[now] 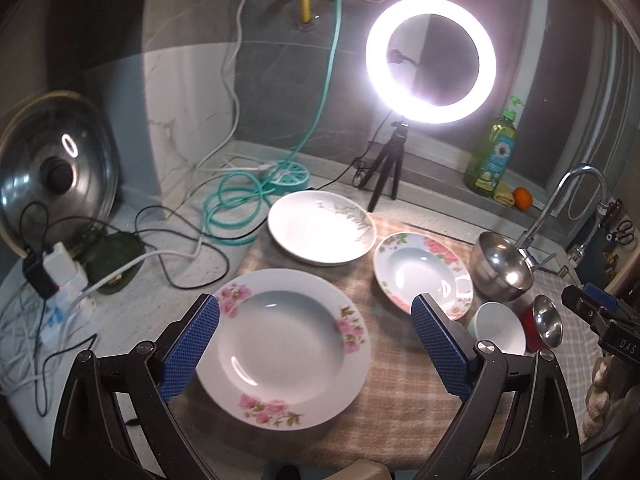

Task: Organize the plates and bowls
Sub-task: 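Move both grippers down toward the pink-flowered white plates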

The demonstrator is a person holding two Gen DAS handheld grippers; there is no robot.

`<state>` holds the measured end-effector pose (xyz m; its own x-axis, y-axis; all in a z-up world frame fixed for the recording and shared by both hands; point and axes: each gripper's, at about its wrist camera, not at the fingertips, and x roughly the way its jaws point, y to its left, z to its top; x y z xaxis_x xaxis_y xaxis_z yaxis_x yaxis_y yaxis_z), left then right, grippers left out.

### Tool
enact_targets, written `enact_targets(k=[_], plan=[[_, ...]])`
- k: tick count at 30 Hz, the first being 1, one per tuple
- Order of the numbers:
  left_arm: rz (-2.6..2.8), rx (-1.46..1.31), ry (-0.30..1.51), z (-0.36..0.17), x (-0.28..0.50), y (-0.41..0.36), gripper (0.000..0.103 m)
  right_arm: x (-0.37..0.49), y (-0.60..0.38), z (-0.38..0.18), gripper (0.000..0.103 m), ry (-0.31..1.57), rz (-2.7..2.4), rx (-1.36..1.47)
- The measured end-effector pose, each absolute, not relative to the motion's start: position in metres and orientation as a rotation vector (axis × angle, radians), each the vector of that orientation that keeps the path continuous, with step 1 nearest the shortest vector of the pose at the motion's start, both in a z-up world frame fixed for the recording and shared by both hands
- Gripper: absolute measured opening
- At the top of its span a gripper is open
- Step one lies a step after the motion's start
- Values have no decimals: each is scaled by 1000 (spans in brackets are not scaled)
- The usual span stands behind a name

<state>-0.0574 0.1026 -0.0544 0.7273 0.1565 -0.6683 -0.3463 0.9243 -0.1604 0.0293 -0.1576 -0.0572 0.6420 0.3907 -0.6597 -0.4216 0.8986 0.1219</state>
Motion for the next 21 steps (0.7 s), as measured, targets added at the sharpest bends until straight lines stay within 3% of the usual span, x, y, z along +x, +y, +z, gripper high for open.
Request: enact_targets(k=[15, 18, 21], plan=[[314, -393, 812, -99, -74, 162, 83, 29, -82, -108, 64, 944, 644, -36], [285, -451, 838, -110, -73, 177, 69, 32, -69, -121, 51, 1002, 667, -9], [277, -496, 859, -122, -71, 192, 66, 37, -61, -133, 45, 1060, 688, 36]])
